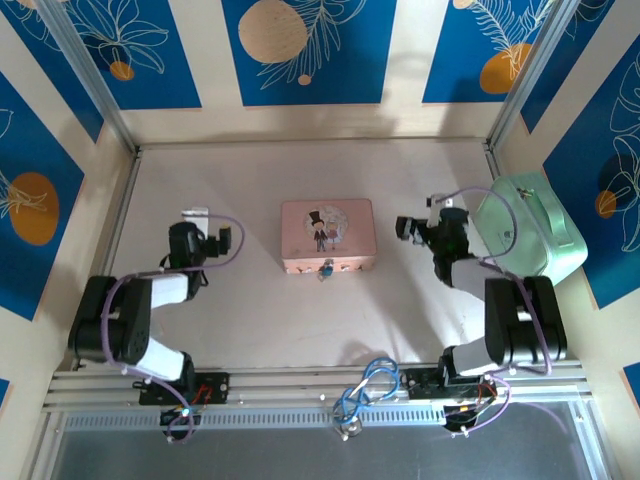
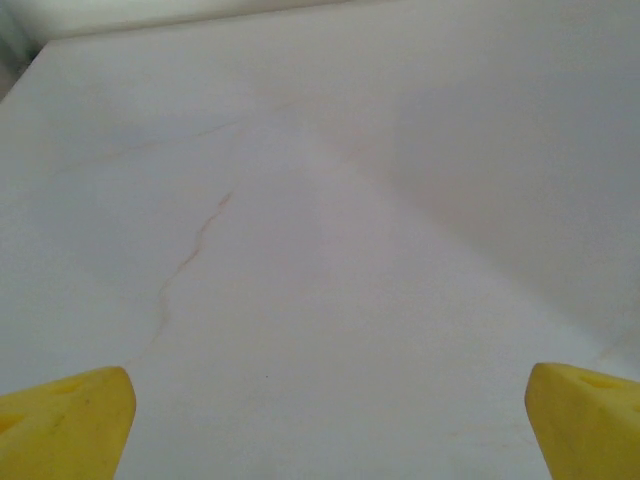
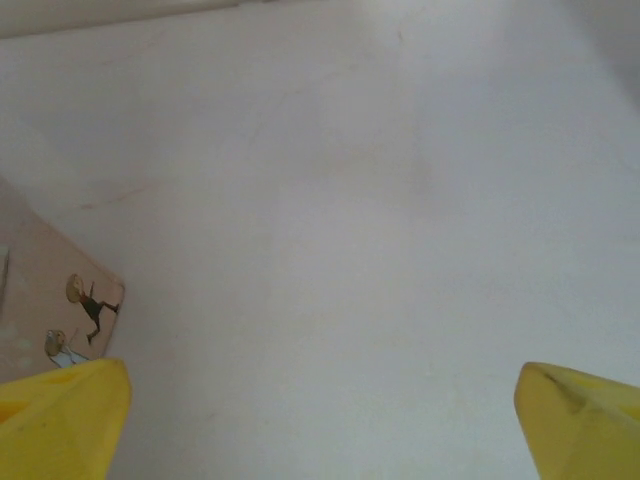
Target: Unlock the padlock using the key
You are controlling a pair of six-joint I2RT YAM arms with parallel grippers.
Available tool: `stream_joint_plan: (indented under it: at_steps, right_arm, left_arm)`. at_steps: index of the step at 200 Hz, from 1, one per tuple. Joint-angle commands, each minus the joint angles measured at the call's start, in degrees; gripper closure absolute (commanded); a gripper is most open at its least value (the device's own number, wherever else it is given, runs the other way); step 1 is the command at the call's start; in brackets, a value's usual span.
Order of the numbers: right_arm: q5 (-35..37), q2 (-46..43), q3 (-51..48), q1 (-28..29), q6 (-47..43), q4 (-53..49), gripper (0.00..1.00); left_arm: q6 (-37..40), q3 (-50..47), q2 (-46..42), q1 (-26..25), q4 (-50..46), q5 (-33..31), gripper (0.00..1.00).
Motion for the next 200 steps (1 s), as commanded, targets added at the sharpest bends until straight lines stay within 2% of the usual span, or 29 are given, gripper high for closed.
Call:
stream_joint_plan:
  at_steps: [1,8,19,23,28,33,42,58,70,94,116,129,158,184,200]
  right_arm:
    - [5.75,-11.04,18.66,1.34,15.09,-34.74,0.01]
    - [4.50,-13.15,19.64,1.40,20.34,-38.35,0.01]
    - [7.29,-16.75,17.01,0.93,34.13,-41.62,0.01]
    - [4.85,-18.07,15.63,-0.30,38.35,-41.93,0.01]
    - [-0.98,-19.48,13.49,-2.11,40.08,-39.64,0.00]
    - [-5.31,-20.44,11.95,-2.81,41.15,-37.79,0.04]
    - [-4.72,-20.82,13.67,-1.25,42.44,-43.01,0.09]
    - [4.77,-19.18,20.07,8.62,41.25,-54.45,0.09]
    - [13.68,-18.05,24.01,17.69,41.94,-60.80,0.07]
    - [23.53,-16.55,27.09,33.62,46.48,-65.45,0.04]
    - [27.35,-15.56,22.43,45.78,43.32,-56.68,0.04]
    - [28.19,-13.87,20.28,50.27,42.47,-52.87,0.12]
    - [20.25,-6.78,20.55,49.62,48.71,-53.57,0.20]
    - [17.59,-0.57,21.73,49.61,49.17,-52.14,0.28]
    - [18.45,2.05,22.82,50.19,50.20,-51.96,0.30]
  left_arm:
    - [-11.65,14.36,-10.44,0.92,-24.35,-8.00,0.01]
    - [-15.65,16.70,-12.83,0.74,-27.22,-5.78,0.00]
    - [-22.99,21.28,-14.73,-0.24,-34.84,-3.88,0.00]
    - [-24.88,23.18,-14.80,-0.74,-37.40,-2.35,0.00]
    - [-26.69,25.18,-14.46,-1.72,-40.58,-0.27,0.00]
    - [-27.59,26.82,-13.95,-3.16,-42.89,1.78,0.00]
    - [-27.51,28.68,-13.34,-7.29,-45.86,3.97,0.00]
    - [-24.27,29.71,-13.68,-18.95,-48.99,1.08,0.00]
    - [-23.59,28.89,-14.52,-25.52,-50.16,-0.07,0.01]
    - [-29.18,24.56,-17.37,-33.64,-51.19,0.17,0.03]
    - [-35.64,17.91,-20.25,-35.34,-48.02,5.01,0.07]
    - [-39.08,15.77,-20.15,-35.30,-48.20,6.34,0.10]
    - [-41.89,16.84,-16.22,-35.32,-52.99,10.76,0.20]
    - [-45.46,13.92,-15.83,-35.36,-49.52,13.93,0.22]
    - [-47.37,12.83,-15.75,-35.35,-47.42,15.23,0.23]
